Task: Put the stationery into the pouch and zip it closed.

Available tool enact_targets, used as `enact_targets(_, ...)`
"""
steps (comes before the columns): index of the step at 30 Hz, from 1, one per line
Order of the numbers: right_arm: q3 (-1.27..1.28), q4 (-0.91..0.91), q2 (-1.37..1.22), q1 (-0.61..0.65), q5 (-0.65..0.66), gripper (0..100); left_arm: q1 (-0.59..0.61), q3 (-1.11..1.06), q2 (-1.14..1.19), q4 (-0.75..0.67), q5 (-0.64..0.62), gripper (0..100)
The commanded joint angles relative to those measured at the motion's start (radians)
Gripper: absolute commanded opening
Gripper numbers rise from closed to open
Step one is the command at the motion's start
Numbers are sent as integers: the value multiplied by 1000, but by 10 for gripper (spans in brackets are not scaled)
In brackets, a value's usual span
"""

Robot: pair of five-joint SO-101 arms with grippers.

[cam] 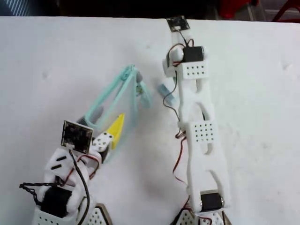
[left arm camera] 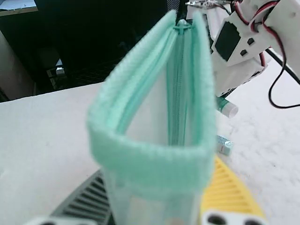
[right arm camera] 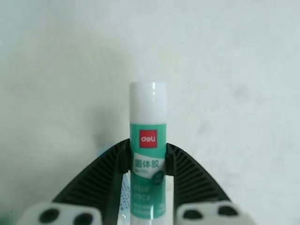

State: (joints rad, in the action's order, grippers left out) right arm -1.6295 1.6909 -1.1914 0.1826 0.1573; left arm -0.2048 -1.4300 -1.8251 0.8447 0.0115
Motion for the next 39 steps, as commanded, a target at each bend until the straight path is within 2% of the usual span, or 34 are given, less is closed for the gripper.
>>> enact_targets(1,-32,30,130,10,5,17,-13,20,-4,-8,11,211)
enact_targets(12,-31,35,375,10,12,17,-5,34,-4,-2,3,211)
enact_targets(17,-31,35,492,21,12,17,-4,40,-4,-2,-68,214)
enact_targets(29,-28,36,786,30,12,17,-4,83,-4,68,-66,211)
enact_targets(33,83,36,917,47,12,17,-7,80,-4,68,-66,211)
enact_targets(39,394,30,1148,101,12,17,-12,78,-4,68,-72,211)
